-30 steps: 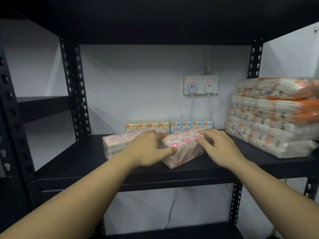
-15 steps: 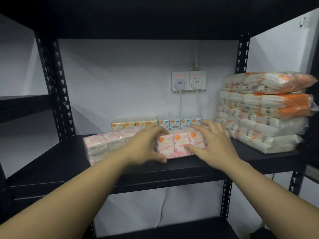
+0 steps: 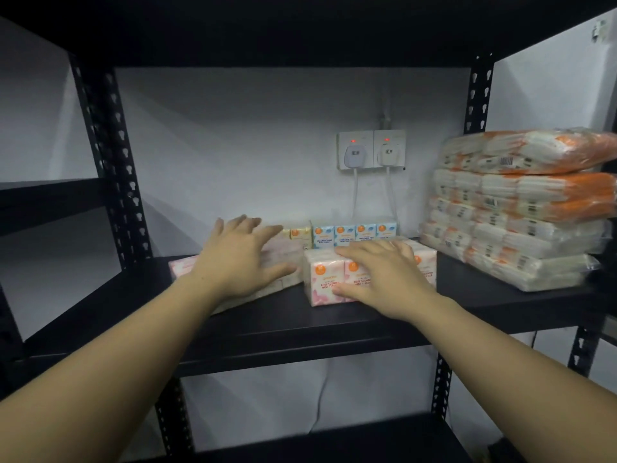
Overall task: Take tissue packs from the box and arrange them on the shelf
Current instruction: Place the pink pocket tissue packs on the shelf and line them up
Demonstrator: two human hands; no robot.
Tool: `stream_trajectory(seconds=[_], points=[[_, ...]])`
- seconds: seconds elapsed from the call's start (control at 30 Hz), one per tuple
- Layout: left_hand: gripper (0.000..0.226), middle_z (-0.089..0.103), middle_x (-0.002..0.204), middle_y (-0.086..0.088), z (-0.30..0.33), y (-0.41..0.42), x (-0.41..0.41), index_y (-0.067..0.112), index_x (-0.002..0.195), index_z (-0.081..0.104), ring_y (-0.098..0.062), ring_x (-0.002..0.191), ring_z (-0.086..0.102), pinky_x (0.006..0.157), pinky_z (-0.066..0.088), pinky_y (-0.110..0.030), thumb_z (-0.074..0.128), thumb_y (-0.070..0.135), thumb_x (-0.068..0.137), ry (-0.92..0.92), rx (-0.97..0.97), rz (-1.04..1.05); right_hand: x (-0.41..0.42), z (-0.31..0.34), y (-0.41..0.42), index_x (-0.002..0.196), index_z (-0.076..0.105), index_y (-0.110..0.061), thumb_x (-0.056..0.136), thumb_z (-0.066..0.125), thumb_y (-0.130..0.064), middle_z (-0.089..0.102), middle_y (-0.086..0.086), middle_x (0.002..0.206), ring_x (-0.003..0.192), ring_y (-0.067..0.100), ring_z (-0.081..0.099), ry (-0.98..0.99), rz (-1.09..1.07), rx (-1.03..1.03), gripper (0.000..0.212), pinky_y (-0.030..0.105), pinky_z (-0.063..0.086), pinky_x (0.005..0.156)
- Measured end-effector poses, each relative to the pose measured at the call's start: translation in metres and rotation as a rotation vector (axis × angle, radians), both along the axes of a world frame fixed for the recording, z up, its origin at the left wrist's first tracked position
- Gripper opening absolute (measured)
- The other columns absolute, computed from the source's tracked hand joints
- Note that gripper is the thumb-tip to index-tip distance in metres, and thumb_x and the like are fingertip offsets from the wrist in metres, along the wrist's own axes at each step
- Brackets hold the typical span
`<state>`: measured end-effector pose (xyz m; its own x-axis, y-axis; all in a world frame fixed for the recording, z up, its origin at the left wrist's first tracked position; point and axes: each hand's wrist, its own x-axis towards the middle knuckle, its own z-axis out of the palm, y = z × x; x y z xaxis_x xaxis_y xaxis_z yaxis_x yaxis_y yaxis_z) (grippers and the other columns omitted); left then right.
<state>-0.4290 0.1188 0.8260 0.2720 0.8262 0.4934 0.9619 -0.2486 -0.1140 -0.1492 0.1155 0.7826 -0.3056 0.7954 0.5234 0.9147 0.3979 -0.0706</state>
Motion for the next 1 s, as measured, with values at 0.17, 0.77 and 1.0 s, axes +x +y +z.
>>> stream_trajectory(seconds=[0.17, 0.77, 1.0], points=[[0.07, 0.043, 0.158, -0.002, -0.003, 0.006, -0.02, 0.048, 0.157, 0.02, -0.029, 0.135, 0.05, 0.1, 0.051, -0.049, 0.033, 0.078, 0.095, 0.097, -0.235, 0.139, 0.01, 0.004, 0.024, 0.155, 0.037, -0.045, 0.085, 0.06, -0.075, 0.038, -0.013, 0.162, 0.15, 0.015, 0.031, -0.011, -0.023, -0.022, 0.079, 0.046, 0.013, 0.125], [0.071, 0.047, 0.153, 0.004, -0.013, 0.014, -0.033, 0.047, 0.159, 0.017, -0.023, 0.13, 0.053, 0.098, 0.053, -0.041, 0.032, 0.076, 0.096, 0.109, -0.148, 0.052, 0.005, 0.015, 0.13, 0.153, 0.042, -0.039, 0.086, 0.064, -0.07, 0.046, -0.003, 0.152, 0.139, 0.024, 0.043, -0.059, -0.128, -0.107, 0.077, 0.052, 0.027, 0.117], [0.069, 0.047, 0.154, 0.005, -0.014, 0.002, -0.03, 0.048, 0.158, 0.025, -0.022, 0.135, 0.049, 0.105, 0.048, -0.043, 0.022, 0.078, 0.096, 0.035, -0.146, 0.033, -0.014, 0.018, 0.098, 0.155, 0.041, -0.032, 0.092, 0.044, -0.077, 0.04, -0.001, 0.161, 0.152, 0.023, 0.025, 0.039, -0.01, 0.035, 0.078, 0.049, 0.014, 0.126]])
